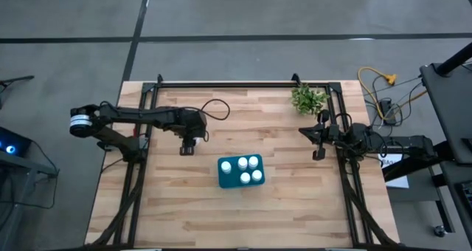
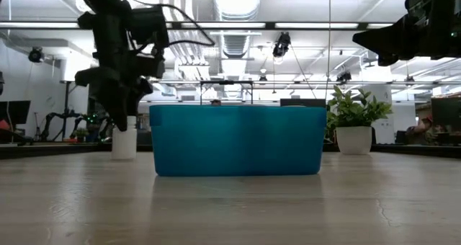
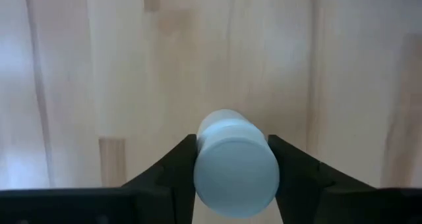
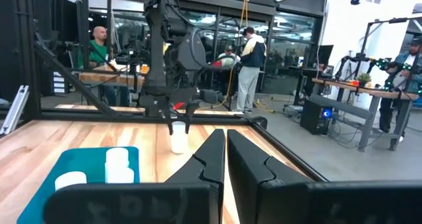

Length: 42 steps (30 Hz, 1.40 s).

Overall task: Pick and place pill bottles into a basket
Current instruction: Put the medicine bottle into the blue bin

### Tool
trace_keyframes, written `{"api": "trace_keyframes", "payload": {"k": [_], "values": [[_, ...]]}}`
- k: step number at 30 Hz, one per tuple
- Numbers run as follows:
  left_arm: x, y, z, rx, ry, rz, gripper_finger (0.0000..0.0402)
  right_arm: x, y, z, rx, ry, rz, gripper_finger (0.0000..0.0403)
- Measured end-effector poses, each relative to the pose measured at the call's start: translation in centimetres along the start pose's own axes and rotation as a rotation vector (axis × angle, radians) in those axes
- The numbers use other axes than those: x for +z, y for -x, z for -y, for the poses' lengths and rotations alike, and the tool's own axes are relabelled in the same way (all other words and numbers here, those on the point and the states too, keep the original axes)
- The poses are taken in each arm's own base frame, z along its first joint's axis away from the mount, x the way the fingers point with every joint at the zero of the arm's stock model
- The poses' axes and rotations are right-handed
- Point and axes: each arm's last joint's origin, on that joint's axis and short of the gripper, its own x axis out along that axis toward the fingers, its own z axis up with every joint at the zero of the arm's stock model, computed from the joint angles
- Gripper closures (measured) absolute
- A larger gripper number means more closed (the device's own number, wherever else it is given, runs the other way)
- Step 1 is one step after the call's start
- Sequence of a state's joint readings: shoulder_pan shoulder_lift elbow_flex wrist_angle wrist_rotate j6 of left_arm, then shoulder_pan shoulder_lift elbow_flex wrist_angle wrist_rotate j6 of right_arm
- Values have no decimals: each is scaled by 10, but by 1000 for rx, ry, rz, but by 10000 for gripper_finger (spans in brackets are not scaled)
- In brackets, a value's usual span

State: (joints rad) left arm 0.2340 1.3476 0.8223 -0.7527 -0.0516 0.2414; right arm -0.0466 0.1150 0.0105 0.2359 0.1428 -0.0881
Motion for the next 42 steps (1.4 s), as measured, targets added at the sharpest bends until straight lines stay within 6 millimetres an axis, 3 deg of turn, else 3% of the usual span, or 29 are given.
{"api": "trace_keyframes", "payload": {"k": [13, 30, 42], "values": [[31, 29, 17, -85, -60, 148, 265, 0, 0, 1, -18, -2, -2, 394], [70, 80, 72, -156, -269, 340, 265, 0, 0, 0, -15, -2, -2, 394], [104, 75, 113, -207, -382, 317, 265, 0, 0, 0, -15, -2, -2, 394]]}}
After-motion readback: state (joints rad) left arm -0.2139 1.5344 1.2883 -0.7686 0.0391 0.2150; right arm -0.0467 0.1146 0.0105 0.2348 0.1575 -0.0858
